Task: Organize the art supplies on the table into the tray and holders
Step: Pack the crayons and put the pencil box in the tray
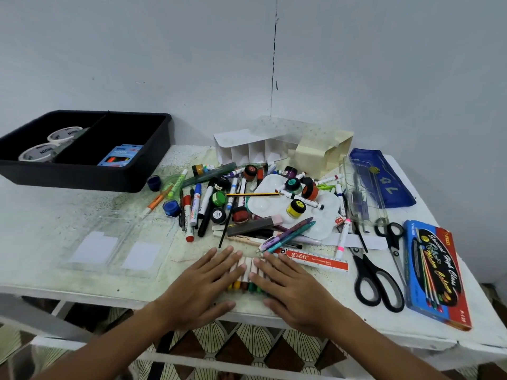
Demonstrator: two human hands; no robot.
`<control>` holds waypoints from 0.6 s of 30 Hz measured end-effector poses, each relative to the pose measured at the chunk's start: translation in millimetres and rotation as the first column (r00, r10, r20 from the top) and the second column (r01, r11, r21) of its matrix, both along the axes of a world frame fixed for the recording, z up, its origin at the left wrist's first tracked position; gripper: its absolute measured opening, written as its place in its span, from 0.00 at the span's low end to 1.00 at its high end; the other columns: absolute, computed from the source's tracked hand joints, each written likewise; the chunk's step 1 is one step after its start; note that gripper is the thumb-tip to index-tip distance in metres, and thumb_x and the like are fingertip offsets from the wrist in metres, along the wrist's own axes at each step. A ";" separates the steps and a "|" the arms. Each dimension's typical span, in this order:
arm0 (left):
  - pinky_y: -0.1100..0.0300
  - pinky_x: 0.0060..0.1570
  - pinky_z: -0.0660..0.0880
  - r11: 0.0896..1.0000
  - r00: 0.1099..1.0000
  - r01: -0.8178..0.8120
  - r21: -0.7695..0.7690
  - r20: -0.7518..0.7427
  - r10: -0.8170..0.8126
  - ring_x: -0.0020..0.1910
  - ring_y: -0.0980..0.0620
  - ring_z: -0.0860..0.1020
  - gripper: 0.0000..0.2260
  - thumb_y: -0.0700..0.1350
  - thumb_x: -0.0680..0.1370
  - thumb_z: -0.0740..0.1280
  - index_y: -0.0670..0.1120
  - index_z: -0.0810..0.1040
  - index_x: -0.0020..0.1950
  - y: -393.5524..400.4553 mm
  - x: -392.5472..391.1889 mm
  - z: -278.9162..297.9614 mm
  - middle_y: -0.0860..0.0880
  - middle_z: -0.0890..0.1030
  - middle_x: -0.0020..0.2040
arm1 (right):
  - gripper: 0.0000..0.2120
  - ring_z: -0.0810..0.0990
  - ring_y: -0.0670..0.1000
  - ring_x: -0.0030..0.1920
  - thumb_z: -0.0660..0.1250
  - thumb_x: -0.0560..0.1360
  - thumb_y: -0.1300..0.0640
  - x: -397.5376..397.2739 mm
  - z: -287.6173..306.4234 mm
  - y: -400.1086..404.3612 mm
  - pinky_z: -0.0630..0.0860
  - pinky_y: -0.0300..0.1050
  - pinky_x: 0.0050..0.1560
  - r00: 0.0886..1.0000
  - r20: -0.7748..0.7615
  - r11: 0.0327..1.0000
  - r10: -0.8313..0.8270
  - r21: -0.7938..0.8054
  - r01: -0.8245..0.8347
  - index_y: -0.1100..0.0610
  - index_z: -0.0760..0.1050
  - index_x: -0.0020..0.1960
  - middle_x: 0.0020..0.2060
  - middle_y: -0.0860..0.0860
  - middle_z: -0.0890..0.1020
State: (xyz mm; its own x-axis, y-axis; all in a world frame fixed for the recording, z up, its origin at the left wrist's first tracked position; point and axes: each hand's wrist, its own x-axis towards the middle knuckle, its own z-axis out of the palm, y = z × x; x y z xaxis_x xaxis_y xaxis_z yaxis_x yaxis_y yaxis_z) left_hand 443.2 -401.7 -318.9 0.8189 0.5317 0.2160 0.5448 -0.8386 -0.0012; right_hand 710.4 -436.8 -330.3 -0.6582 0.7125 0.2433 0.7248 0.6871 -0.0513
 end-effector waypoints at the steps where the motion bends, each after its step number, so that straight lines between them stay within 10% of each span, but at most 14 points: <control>1: 0.46 0.73 0.56 1.000 1.000 -0.001 0.000 0.000 0.001 0.78 0.45 0.53 0.29 0.59 0.82 0.56 0.45 0.57 0.79 -0.2 0.0 0.1 0.43 0.57 0.78 | 0.23 0.60 0.55 0.76 0.47 0.83 0.45 0.1 0.1 0.3 0.56 0.53 0.73 1.000 -0.001 1.000 0.003 0.010 -0.003 0.50 0.59 0.76 0.74 0.54 0.66; 18: 0.49 0.73 0.53 0.995 0.998 -0.056 -0.079 0.012 0.057 0.78 0.48 0.50 0.29 0.61 0.82 0.54 0.50 0.55 0.79 -1.4 1.5 0.9 0.46 0.56 0.79 | 0.21 0.72 0.56 0.68 0.60 0.77 0.46 -11.8 4.7 3.8 0.69 0.57 0.68 0.995 -0.095 0.997 -0.026 0.070 0.032 0.50 0.72 0.68 0.66 0.54 0.76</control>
